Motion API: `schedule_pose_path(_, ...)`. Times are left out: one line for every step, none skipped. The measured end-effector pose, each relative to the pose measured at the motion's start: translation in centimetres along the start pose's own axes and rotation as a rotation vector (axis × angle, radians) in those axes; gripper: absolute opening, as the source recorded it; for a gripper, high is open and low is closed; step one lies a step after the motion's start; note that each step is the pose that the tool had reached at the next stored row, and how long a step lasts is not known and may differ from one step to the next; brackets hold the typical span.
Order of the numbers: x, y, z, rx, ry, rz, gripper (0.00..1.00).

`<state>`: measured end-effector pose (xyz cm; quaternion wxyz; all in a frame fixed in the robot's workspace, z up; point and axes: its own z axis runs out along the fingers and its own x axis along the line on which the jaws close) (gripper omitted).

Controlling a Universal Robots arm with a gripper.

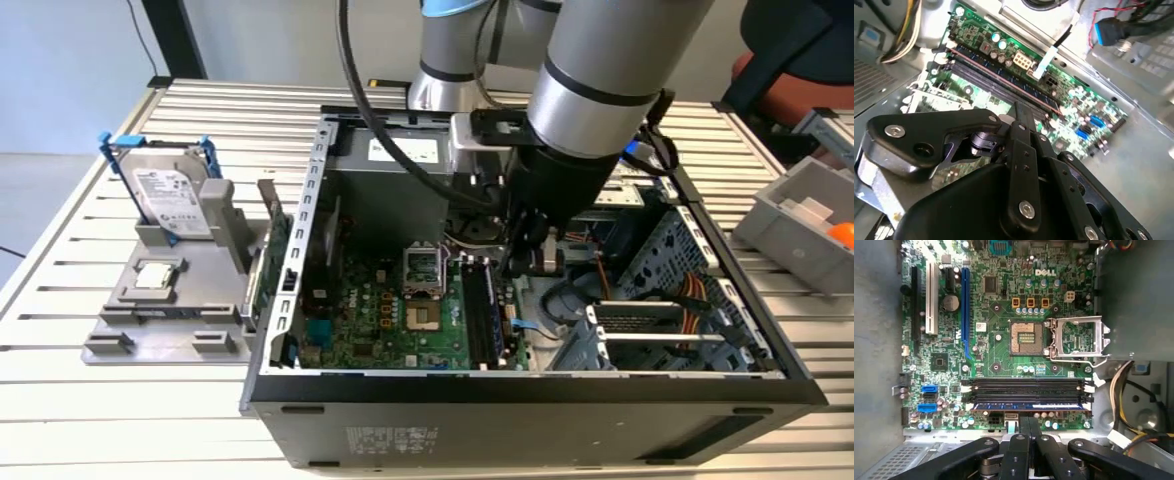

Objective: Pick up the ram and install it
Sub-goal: 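Press down the ram until it locks into place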

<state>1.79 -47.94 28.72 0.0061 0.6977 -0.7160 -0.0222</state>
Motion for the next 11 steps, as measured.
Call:
schedule_pose_path(-0.01, 0.02, -0.45, -0.0001, -0.0001, 0.0, 0.0)
schedule_pose_path(-0.02, 0.04, -0.92, -0.0001, 0.0, 0.0, 0.0)
schedule_pose_path(-0.03, 0.05, -1.38, -0.0001, -0.0001, 0.0, 0.0)
schedule_pose_path(-0.04, 0.06, -1.59, -0.0002, 0.0001, 0.0, 0.0)
schedule_pose_path(-0.04, 0.06, -1.59, -0.0001, -0.0001, 0.0, 0.0)
schedule_pose_path(-0.04, 0.06, -1.59, -0.0001, -0.0002, 0.0, 0.0)
schedule_pose_path(-0.04, 0.06, -1.58, -0.0001, -0.0004, 0.0, 0.0)
schedule_pose_path(-0.04, 0.06, -1.59, -0.0001, -0.0003, 0.0, 0.0)
schedule_pose_path(-0.04, 0.06, -1.6, -0.0002, -0.0001, 0.0, 0.0)
schedule_pose_path(-0.04, 0.06, -1.61, -0.0001, -0.0001, 0.0, 0.0)
schedule_pose_path(-0.04, 0.06, -1.61, -0.0001, -0.0002, 0.0, 0.0)
